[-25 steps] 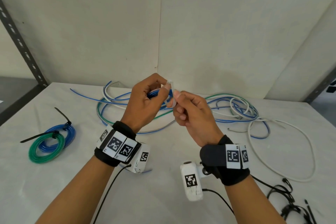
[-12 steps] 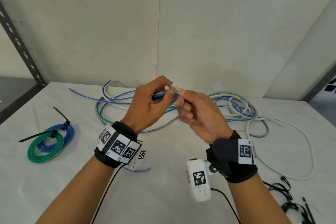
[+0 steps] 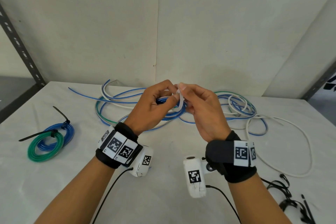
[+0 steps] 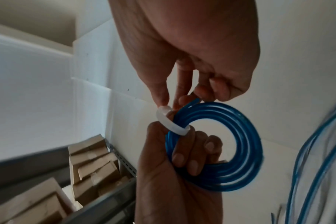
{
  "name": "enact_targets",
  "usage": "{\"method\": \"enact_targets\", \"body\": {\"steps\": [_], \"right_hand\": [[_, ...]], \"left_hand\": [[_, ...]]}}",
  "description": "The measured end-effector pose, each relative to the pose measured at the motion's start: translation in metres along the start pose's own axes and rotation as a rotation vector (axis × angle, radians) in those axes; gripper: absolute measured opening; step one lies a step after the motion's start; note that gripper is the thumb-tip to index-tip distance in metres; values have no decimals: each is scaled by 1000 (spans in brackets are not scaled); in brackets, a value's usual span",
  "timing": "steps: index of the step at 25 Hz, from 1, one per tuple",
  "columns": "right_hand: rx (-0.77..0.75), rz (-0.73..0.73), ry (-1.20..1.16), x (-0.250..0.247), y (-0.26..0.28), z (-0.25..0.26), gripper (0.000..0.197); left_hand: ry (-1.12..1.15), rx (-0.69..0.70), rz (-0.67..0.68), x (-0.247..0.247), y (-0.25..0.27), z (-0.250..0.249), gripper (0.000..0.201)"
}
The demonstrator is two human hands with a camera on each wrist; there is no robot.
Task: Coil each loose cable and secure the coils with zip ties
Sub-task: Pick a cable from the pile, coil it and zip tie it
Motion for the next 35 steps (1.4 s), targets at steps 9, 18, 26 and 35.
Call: {"method": "enact_targets", "body": {"steps": [9, 18, 26, 35], "right_hand": [[31, -332, -128, -33, -10, -6, 13], [-119, -255, 27, -29, -7, -1, 10], [97, -300, -120, -34, -6, -20, 12], [-43, -211, -179, -30, -3, 13, 11]], "left_hand": [[258, -251, 157, 18, 4, 11, 22], [344, -335, 195, 21, 5, 15, 23], [275, -343, 160, 31, 6, 21, 33], [143, -235, 102, 33, 5, 27, 22]]}}
Point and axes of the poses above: each hand's wrist, its own y-axis away from the middle knuckle, its own x-axis out of the palm, z = x × y, the point moved 4 cm from there along -y, towards the middle knuckle, and after that the axes turned 9 degrees about -x, right-handed, at the moved point
